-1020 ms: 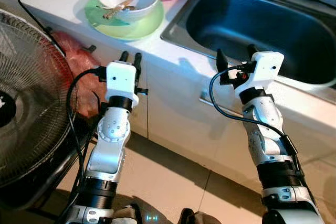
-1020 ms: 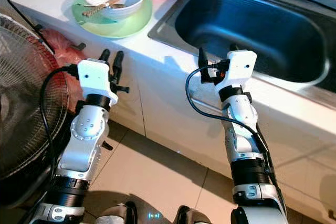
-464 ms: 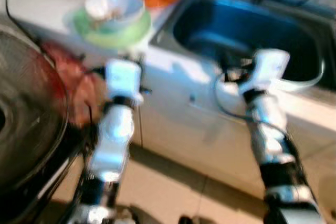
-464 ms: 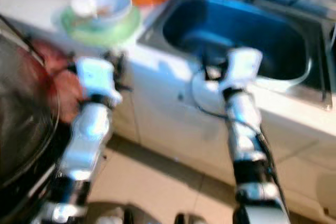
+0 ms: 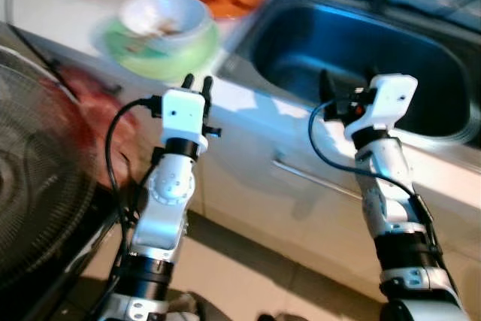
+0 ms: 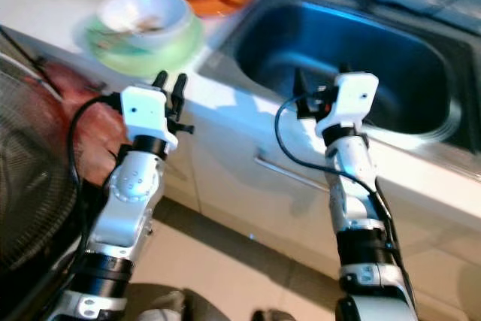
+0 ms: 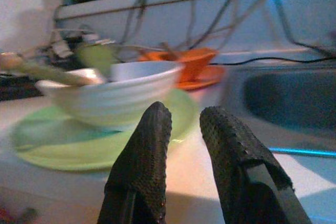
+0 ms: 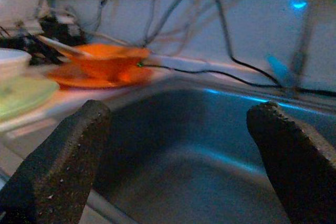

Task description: Kitchen organization

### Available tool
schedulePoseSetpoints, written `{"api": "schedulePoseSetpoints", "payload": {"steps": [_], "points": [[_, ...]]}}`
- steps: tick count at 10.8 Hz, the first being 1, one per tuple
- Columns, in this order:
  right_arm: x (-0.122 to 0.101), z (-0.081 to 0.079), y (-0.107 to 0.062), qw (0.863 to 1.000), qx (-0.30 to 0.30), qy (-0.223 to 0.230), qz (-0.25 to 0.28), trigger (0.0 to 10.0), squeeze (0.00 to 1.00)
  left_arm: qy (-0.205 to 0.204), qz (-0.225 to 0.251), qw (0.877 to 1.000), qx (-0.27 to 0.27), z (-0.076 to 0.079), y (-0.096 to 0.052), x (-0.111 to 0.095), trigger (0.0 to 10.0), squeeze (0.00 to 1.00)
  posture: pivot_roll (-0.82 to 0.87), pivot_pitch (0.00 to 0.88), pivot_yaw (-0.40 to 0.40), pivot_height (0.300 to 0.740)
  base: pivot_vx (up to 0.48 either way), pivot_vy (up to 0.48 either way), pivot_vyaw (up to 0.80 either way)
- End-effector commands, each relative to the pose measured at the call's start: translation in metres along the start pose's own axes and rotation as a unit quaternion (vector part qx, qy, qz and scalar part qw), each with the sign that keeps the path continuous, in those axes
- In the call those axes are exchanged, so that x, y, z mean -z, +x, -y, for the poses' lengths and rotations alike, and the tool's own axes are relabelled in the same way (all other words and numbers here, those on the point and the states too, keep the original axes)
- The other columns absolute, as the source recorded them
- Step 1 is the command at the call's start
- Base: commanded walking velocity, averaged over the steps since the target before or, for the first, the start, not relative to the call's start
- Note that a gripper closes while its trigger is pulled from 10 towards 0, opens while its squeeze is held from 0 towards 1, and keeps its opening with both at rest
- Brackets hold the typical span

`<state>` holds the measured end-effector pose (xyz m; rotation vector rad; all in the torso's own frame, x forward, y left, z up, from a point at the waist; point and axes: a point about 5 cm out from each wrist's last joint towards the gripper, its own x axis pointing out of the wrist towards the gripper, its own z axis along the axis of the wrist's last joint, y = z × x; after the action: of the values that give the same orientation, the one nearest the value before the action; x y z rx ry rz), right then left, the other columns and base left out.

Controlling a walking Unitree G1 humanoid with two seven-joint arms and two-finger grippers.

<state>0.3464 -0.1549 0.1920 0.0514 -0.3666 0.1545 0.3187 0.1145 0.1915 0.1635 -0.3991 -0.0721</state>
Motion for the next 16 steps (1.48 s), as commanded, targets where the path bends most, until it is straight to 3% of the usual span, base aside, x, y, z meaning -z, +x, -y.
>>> {"api": "schedulePoseSetpoints", "payload": {"steps": [1, 9, 16], "points": [[-0.0007, 0.0008, -0.0005, 1.000, -0.003, -0.006, -0.001, 10.0, 0.00, -0.002, 0.000, 1.000, -0.006, -0.0007, -0.0004, 0.0003, 10.0, 0.00, 0.07, 0.165, -0.059, 0.740, 0.352, 0.000, 0.00], [0.0003, 0.0002, -0.0008, 1.000, -0.006, -0.008, -0.002, 10.0, 0.00, -0.003, -0.001, 1.000, -0.004, 0.0012, -0.0010, 0.0014, 10.0, 0.00, 0.07, 0.166, -0.062, 0.740, 0.345, 0.000, 0.00], [0.0013, 0.0004, -0.0004, 1.000, -0.007, -0.008, -0.004, 10.0, 0.00, -0.006, 0.002, 1.000, 0.006, 0.0044, -0.0026, 0.0023, 10.0, 0.00, 0.07, 0.171, -0.064, 0.740, 0.000, 0.000, 0.00]]}}
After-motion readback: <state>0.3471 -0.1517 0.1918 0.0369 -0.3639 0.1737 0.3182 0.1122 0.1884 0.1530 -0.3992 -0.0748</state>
